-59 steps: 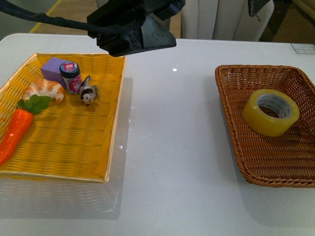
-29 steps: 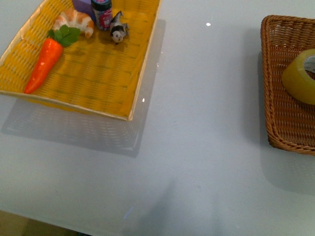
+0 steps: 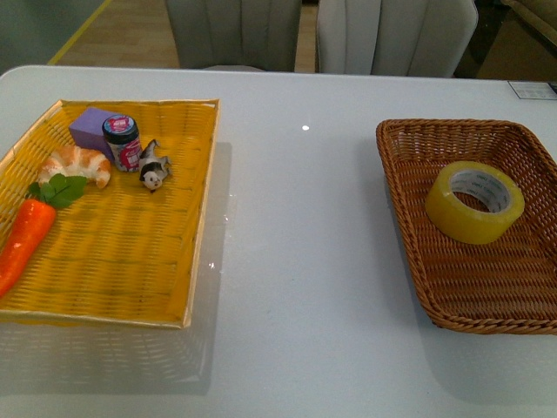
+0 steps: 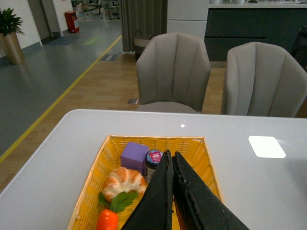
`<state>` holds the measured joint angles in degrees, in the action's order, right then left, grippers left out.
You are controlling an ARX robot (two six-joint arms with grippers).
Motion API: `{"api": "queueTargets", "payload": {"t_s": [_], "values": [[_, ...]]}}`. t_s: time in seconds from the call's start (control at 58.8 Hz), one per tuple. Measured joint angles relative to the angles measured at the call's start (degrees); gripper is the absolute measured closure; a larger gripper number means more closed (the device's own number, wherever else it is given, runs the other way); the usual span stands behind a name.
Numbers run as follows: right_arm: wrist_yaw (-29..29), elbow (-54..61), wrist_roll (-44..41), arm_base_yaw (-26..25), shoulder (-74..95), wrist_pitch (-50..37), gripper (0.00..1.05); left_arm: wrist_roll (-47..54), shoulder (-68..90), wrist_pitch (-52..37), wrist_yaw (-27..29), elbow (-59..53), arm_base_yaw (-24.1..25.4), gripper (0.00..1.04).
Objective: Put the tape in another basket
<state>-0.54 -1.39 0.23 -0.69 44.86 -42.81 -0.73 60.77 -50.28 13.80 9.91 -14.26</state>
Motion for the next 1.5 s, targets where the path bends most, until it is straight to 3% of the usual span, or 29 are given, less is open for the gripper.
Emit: {"api": "queueTargets", "payload": {"t_s": [0.272, 0.357, 0.476, 0.544, 0.629, 1.19, 1.275, 1.496], "values": [[0.4, 0.1, 0.0, 0.5, -11.7, 10.4, 1.03, 0.1, -11.7, 6.7, -5.4, -5.0, 5.4, 1.03], [0.4, 0.1, 0.0, 0.5, -14.9, 13.4, 1.03, 0.1, -12.7, 4.6, -6.6, -7.4, 6.8, 1.03], [0.4, 0.1, 0.0, 0.5, -18.9, 17.0, 1.03, 0.1, -17.6, 9.1, -8.1, -9.0, 8.3, 1.03], [0.4, 0.1, 0.0, 0.5, -20.9, 19.0, 1.03, 0.2, -20.9, 11.9, -12.7, -9.0, 11.6, 1.03], [0.6, 0.1, 0.0, 0.5, -23.4, 21.4, 1.03, 0.1, -24.9, 15.3, -13.2, -9.1, 13.8, 1.03], [0.5, 0.1, 0.0, 0.5, -35.1, 33.0, 1.03, 0.2, -43.6, 33.1, -13.8, -9.1, 14.0, 1.03], [0.6, 0.1, 0.0, 0.6, -42.4, 41.8, 1.03, 0.2, -45.4, 34.9, -13.8, -9.1, 14.0, 1.03], [0.5, 0.1, 0.0, 0.6, -44.4, 42.7, 1.03, 0.2, -49.2, 38.8, -13.8, -9.1, 14.0, 1.03]]}}
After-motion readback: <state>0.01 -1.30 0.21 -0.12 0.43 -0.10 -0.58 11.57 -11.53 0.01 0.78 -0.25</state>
